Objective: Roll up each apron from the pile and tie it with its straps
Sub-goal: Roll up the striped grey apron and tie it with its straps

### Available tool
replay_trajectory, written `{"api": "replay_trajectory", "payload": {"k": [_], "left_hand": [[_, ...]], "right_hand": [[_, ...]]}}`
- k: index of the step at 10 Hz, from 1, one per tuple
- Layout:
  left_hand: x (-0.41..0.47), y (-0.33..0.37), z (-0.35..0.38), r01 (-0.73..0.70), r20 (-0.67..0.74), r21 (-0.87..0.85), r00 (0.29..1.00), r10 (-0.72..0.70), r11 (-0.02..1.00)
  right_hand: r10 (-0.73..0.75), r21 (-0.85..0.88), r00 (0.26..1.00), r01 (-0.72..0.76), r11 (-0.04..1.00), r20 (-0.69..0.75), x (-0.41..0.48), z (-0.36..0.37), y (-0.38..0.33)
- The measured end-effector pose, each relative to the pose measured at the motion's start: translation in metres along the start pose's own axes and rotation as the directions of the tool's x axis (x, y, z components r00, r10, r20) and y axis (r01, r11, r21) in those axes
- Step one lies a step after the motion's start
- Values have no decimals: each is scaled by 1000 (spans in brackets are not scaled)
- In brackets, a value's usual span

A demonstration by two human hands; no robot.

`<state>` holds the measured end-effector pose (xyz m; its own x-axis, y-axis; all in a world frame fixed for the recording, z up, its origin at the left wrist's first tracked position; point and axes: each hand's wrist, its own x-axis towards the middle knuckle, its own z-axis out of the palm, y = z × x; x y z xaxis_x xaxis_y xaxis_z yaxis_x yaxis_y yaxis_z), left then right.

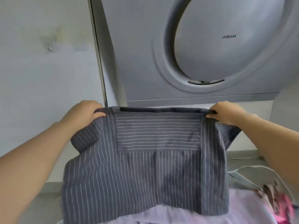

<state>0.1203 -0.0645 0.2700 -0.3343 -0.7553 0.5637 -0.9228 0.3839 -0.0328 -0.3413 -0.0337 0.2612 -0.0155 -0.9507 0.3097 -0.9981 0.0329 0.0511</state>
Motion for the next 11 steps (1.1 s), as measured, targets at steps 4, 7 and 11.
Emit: {"api": "replay_trajectory", "payload": {"k": [4,7,11], "left_hand": [[2,24,6,614,91,-211,787,-610,761],[-49,79,-37,264,-371,-650,708,-601,712],[-100,159,-87,53,-658,-616,513,-551,786]], "right_hand": [[322,663,890,-455,594,322,1,-5,-10],[655,924,695,37,381,-297,-80,-24,-14],[645,727,338,363,582,-685,-180,-77,-8]]}}
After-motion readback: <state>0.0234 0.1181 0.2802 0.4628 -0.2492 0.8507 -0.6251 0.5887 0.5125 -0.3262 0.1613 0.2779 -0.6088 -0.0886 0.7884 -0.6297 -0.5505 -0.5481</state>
